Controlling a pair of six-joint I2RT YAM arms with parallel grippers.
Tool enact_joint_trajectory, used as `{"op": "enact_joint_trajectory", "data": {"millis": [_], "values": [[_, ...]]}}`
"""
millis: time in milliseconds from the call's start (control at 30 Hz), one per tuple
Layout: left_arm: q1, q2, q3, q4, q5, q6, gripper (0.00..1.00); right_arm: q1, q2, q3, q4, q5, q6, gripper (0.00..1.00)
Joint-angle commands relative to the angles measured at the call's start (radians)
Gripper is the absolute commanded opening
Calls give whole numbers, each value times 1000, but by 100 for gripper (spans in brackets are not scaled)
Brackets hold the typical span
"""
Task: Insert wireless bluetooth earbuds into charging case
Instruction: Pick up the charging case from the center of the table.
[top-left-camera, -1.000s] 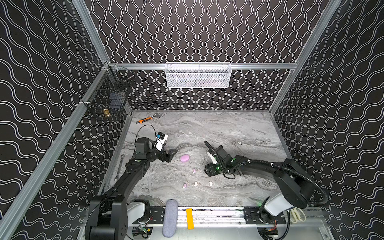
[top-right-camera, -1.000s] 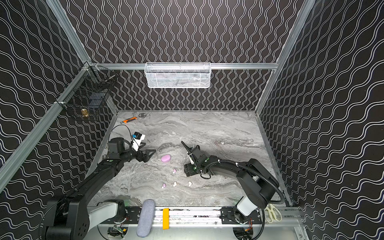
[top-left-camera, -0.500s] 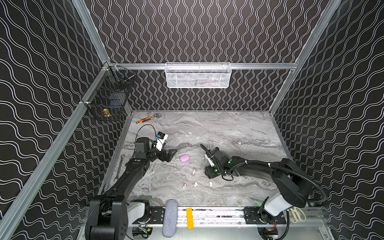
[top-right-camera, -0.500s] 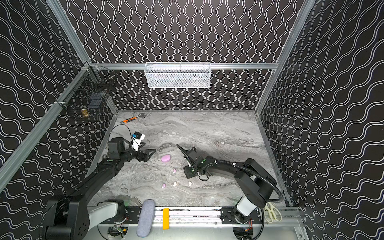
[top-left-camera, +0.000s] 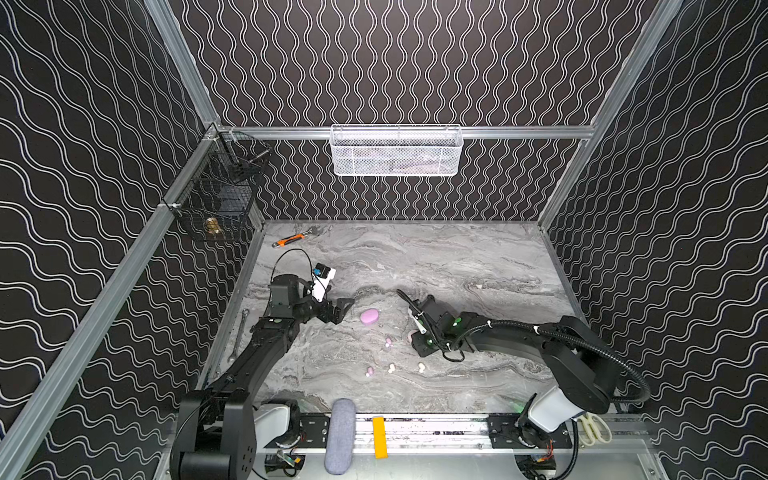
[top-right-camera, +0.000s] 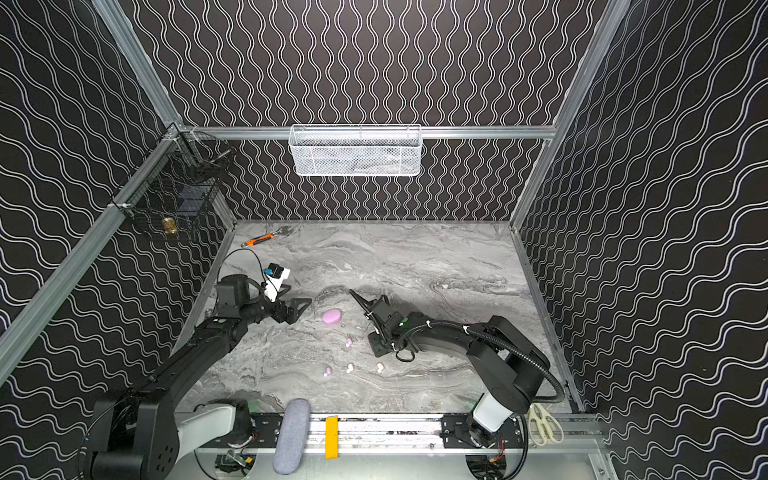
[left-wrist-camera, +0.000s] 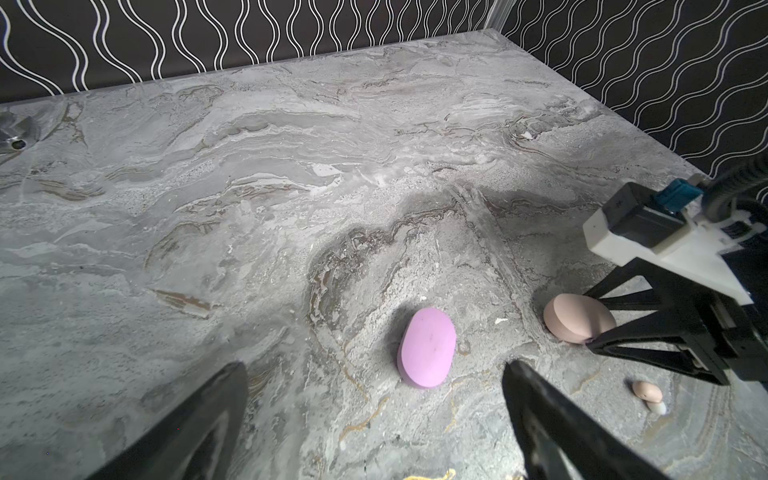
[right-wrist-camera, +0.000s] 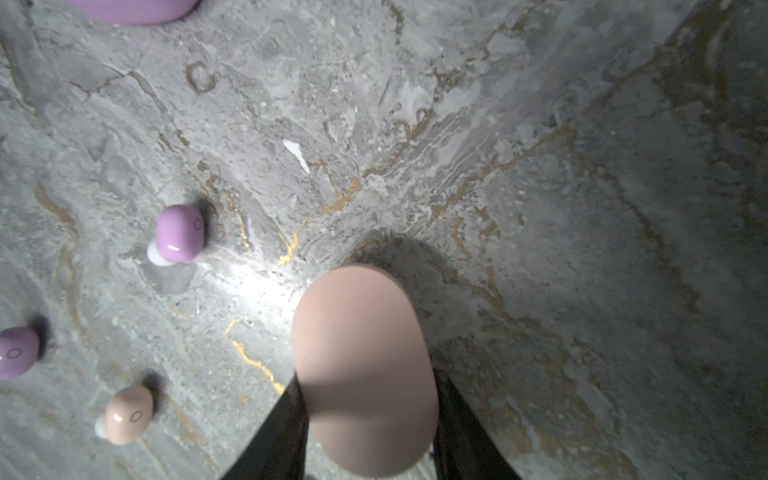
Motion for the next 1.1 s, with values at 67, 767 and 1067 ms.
{"op": "enact_joint_trajectory", "data": {"millis": [67, 767, 1067], "values": [[1, 16, 29, -27, 19, 25, 99, 2, 4, 1, -13, 15, -9, 44], [1, 25, 38, -47, 28, 31, 99, 4, 21, 36, -23, 46, -38, 50], [1, 27, 40, -47, 30, 31, 99, 7, 21, 31, -25, 44, -42, 39]]}}
